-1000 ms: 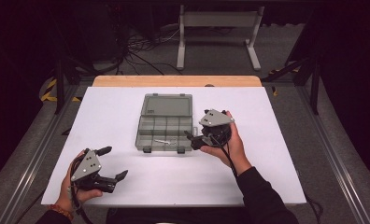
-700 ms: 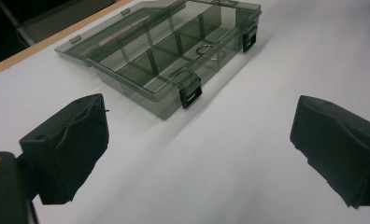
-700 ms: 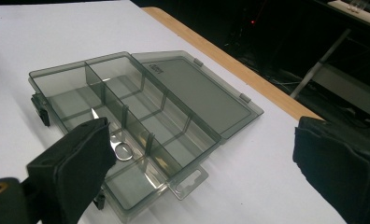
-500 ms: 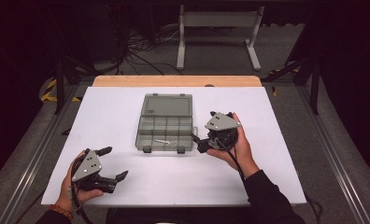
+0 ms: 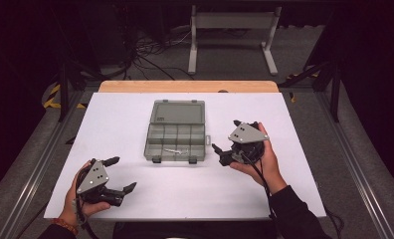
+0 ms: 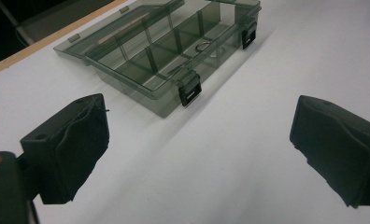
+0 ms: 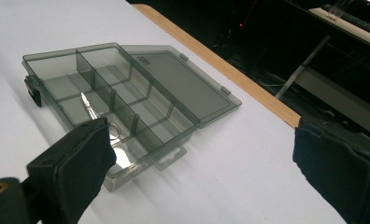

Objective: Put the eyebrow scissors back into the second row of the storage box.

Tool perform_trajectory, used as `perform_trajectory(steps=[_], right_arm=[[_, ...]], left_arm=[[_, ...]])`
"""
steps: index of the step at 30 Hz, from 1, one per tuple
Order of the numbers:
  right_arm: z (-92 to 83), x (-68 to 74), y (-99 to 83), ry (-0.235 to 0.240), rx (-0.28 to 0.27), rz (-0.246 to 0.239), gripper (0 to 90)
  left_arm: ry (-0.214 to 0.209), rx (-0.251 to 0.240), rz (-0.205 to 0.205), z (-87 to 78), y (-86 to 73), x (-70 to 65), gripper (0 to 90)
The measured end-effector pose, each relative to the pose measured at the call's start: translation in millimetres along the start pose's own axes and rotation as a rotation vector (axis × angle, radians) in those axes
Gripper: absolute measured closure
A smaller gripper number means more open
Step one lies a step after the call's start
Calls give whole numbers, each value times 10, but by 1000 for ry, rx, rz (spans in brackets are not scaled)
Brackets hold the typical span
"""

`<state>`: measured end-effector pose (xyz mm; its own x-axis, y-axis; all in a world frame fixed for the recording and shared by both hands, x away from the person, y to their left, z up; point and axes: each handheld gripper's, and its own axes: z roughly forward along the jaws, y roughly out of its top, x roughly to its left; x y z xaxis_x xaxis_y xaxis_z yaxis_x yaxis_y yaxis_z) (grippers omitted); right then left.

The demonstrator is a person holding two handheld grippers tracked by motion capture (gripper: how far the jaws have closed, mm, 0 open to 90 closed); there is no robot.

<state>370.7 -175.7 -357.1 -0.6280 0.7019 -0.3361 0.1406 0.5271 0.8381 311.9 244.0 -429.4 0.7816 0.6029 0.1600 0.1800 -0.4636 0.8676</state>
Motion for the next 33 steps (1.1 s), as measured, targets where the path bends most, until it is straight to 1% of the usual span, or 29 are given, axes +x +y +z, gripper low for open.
perform_trajectory(steps=[2, 6, 7, 8, 9, 14, 16, 18, 26, 30, 33], right_arm=[[-51, -6, -32, -5, 1, -8, 57], [-86, -8, -61, -8, 1, -11, 57], [-103, -7, -80, -8, -1, -11, 56], [-117, -6, -98, -6, 0, -11, 55], [-127, -6, -112, -6, 4, -13, 54], [-185, -12, -178, -12, 10, -23, 53], [-209, -13, -197, -11, 10, -22, 52], [-246, -13, -225, -10, 4, -24, 52], [-349, -6, -314, -9, -16, -31, 51], [-402, 0, -372, -27, -25, -48, 53], [-440, -2, -416, -29, -36, -47, 53]], left_arm=[[-1, 3, 2, 3, -1, 1, 56], [-2, 1, 8, 6, 0, 0, 56], [0, 4, 5, 5, 1, -3, 57], [1, 3, -7, 6, -2, -8, 58], [1, 5, -1, 5, -1, 1, 58], [2, 7, 1, 7, -1, -3, 58], [-6, 2, 0, 5, -1, -4, 58], [-5, 2, 6, 3, 0, -4, 57], [-6, 4, 8, 5, 1, -6, 57], [-8, 5, 11, 5, 1, -10, 57], [-9, 7, 14, 8, 1, -8, 57]])
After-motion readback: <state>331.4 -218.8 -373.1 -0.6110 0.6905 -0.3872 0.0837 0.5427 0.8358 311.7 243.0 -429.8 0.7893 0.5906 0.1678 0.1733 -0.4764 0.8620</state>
